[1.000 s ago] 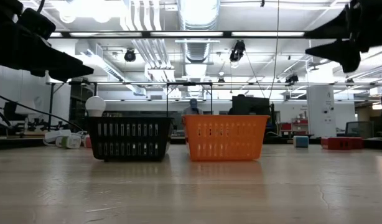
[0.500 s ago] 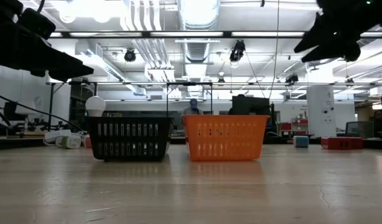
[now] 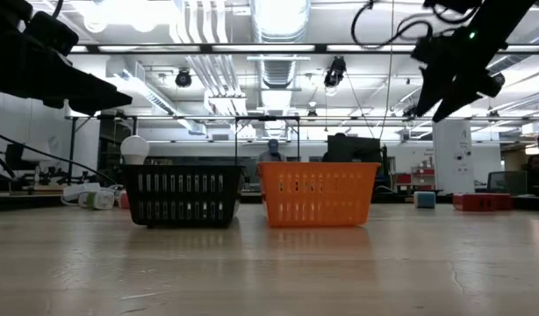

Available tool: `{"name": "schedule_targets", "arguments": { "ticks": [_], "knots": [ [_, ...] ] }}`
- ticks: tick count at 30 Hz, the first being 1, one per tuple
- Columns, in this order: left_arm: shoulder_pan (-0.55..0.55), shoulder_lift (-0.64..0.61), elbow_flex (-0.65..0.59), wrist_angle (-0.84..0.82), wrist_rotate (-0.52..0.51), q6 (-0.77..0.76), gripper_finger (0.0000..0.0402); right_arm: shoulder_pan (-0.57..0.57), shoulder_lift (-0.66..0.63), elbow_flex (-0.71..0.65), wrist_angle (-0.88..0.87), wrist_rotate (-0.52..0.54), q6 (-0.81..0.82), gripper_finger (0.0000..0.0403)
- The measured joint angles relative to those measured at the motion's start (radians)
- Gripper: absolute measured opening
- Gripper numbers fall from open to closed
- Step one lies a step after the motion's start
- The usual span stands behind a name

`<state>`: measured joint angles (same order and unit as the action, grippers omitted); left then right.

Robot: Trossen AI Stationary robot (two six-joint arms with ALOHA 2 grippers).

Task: Pick & Place Office items
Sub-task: Put the blue charger adapter into the orange bin

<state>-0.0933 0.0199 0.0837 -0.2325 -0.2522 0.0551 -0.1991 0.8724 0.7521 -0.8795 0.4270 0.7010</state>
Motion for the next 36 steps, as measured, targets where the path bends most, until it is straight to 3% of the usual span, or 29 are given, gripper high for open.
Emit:
{"name": "schedule_targets", "arguments": {
  "ticks": [5, 10, 21, 36],
  "knots": [
    [0.0, 0.0, 0.0, 0.0, 0.0, 0.0, 0.031, -0.172, 0.042, -0.001, 0.003, -0.185, -0.214, 0.0262],
    [0.0, 0.0, 0.0, 0.0, 0.0, 0.0, 0.031, -0.256, 0.115, -0.004, 0.003, -0.192, -0.349, 0.0261],
    [0.0, 0.0, 0.0, 0.0, 0.0, 0.0, 0.031, -0.332, 0.327, -0.004, 0.049, -0.189, -0.503, 0.0247],
    [0.0, 0.0, 0.0, 0.0, 0.0, 0.0, 0.031, -0.557, 0.495, -0.003, 0.151, -0.354, -0.745, 0.0244]
  ]
}}
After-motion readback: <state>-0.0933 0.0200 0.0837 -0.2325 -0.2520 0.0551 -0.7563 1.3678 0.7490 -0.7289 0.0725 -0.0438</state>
